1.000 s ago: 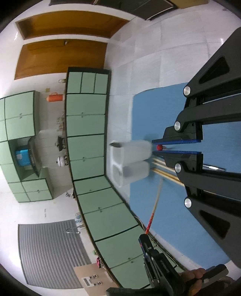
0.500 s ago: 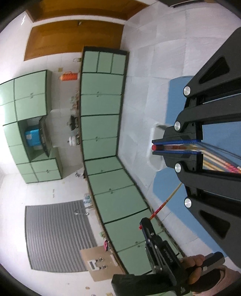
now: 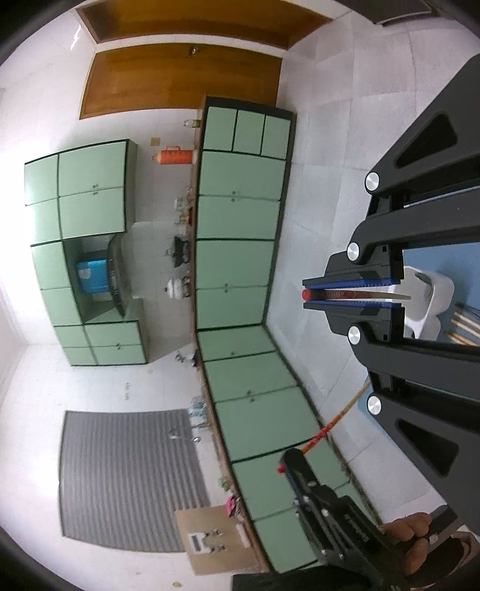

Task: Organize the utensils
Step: 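Carry both chopsticks up and lower them into the white holder with both tools, then open both tools to release the chopsticks into the holder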

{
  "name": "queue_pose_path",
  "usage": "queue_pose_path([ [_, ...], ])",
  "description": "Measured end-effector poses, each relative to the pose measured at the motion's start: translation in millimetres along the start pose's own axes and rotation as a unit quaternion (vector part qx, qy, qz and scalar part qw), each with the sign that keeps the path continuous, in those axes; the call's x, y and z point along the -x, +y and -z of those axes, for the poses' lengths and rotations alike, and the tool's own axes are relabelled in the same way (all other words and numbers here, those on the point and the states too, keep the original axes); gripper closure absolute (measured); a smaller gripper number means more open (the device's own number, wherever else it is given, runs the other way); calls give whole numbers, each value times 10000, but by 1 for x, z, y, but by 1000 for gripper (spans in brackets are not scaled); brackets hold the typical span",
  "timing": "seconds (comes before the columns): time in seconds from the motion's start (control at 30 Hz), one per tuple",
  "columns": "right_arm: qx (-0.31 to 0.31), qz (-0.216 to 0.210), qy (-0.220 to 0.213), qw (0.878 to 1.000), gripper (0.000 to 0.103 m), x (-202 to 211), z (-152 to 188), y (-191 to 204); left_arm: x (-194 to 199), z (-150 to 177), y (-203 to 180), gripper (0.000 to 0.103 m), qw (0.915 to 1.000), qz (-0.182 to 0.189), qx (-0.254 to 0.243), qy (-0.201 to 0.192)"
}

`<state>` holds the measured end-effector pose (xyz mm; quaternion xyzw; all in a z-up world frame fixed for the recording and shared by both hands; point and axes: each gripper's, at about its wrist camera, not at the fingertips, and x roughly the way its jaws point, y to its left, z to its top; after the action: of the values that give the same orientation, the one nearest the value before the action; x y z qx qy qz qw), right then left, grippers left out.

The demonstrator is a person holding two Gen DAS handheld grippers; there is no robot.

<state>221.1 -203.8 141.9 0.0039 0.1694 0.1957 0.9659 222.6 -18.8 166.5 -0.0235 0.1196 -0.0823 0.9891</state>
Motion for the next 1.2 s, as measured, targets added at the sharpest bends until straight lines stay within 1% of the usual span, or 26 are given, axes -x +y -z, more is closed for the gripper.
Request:
queue_pose_path([
  [0.2,-119,-13,338,9994,97,-40,27,1,-48,26,-2,98,9993,-92,-5,355],
  [0.33,-140,-70,524,9985,97,-53,43,5,-63,42,2,97,9981,-43,4,619],
  [0.4,-170,-81,556,9983,96,-54,50,4,-62,48,7,96,9977,-4,54,671],
  [0.5,-211,-64,542,9983,95,-47,56,2,-53,53,13,86,9978,11,50,663],
  [0.53,-231,-52,529,9983,95,-43,57,0,-48,54,14,85,9978,21,41,656],
  [0.57,-262,-41,499,9984,93,-38,58,-1,-45,56,16,85,9978,29,43,660],
  [0.6,-283,-30,455,9986,91,-31,61,-2,-39,58,18,82,9978,25,48,664],
  [0.63,-289,-17,417,9987,89,-26,62,-3,-34,60,19,77,9978,16,52,665],
  [0.7,-318,36,340,9989,85,-10,70,-3,-19,69,20,70,9978,-28,57,666],
  [0.73,-322,55,322,9989,84,-3,75,-2,-10,76,22,67,9976,-70,61,681],
  [0.8,-308,138,298,9990,83,11,89,0,4,90,23,65,9970,-95,91,765],
  [0.83,-336,212,328,9987,83,19,102,2,10,97,25,63,9967,-109,110,794],
  [0.93,-507,285,496,9971,82,30,138,5,28,131,27,61,9936,-154,209,1098],
  [1.03,-627,449,744,9942,82,35,183,11,33,169,27,61,9876,-198,262,1533],
  [1.13,-765,421,1099,9901,82,33,225,19,36,210,26,61,9779,-160,261,2067],
  [1.2,-793,424,1397,9861,82,30,252,25,38,229,25,61,9732,-140,268,2281],
])
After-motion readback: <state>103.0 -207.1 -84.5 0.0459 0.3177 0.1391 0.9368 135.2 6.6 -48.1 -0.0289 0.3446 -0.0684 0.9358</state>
